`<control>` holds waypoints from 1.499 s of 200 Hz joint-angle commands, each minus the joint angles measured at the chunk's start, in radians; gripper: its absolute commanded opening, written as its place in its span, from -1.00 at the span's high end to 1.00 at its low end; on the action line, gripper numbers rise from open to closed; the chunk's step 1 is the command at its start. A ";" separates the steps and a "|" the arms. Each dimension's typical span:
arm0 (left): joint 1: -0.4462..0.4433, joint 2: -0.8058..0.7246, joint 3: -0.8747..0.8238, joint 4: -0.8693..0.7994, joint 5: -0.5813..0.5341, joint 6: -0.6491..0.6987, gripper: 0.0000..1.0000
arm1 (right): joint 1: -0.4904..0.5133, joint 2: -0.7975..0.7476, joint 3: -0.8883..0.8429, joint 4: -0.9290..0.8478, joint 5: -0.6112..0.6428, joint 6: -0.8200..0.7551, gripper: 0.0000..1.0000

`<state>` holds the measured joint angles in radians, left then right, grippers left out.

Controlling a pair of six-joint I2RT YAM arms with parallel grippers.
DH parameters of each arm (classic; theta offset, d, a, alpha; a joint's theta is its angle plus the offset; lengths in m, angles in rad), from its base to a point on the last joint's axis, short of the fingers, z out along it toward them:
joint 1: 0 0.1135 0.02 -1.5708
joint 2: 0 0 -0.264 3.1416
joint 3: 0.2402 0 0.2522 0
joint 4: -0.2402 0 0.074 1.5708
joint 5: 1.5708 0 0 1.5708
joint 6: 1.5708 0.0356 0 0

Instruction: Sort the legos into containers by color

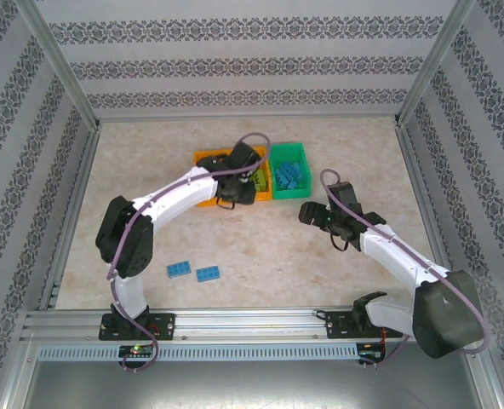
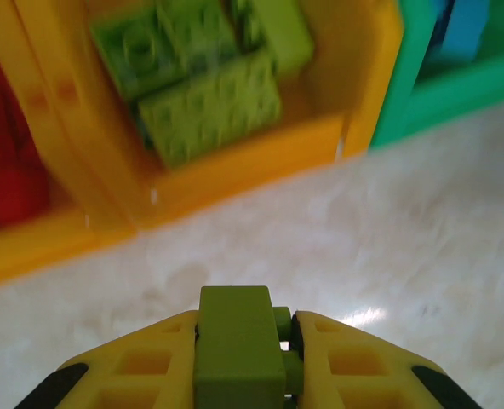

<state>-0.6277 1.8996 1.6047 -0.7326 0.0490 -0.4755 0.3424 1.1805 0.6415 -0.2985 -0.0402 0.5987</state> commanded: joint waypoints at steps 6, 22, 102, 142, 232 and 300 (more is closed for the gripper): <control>0.047 0.116 0.182 -0.057 -0.001 0.034 0.49 | 0.065 -0.019 -0.030 0.011 0.054 -0.015 -0.69; 0.066 0.191 0.277 -0.068 0.013 0.034 0.48 | 0.102 -0.019 -0.040 0.011 0.069 -0.023 -0.69; 0.110 0.299 0.363 -0.024 0.063 -0.063 -0.52 | 0.293 -0.020 -0.064 0.064 0.087 -0.152 -0.71; 0.106 0.150 0.206 0.080 0.095 -0.101 -0.99 | 0.455 0.025 -0.015 0.091 0.033 -0.384 -0.75; 0.248 -0.285 -0.275 0.191 0.067 -0.135 -0.99 | 0.731 0.527 0.424 -0.007 -0.187 -0.824 -0.81; 0.436 -0.513 -0.571 0.152 0.118 -0.128 -0.99 | 0.809 0.724 0.612 -0.100 -0.219 -0.939 -0.79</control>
<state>-0.2337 1.4639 1.0946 -0.5701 0.1360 -0.5892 1.1366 1.8565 1.1927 -0.3370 -0.2279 -0.2672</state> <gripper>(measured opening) 0.994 0.898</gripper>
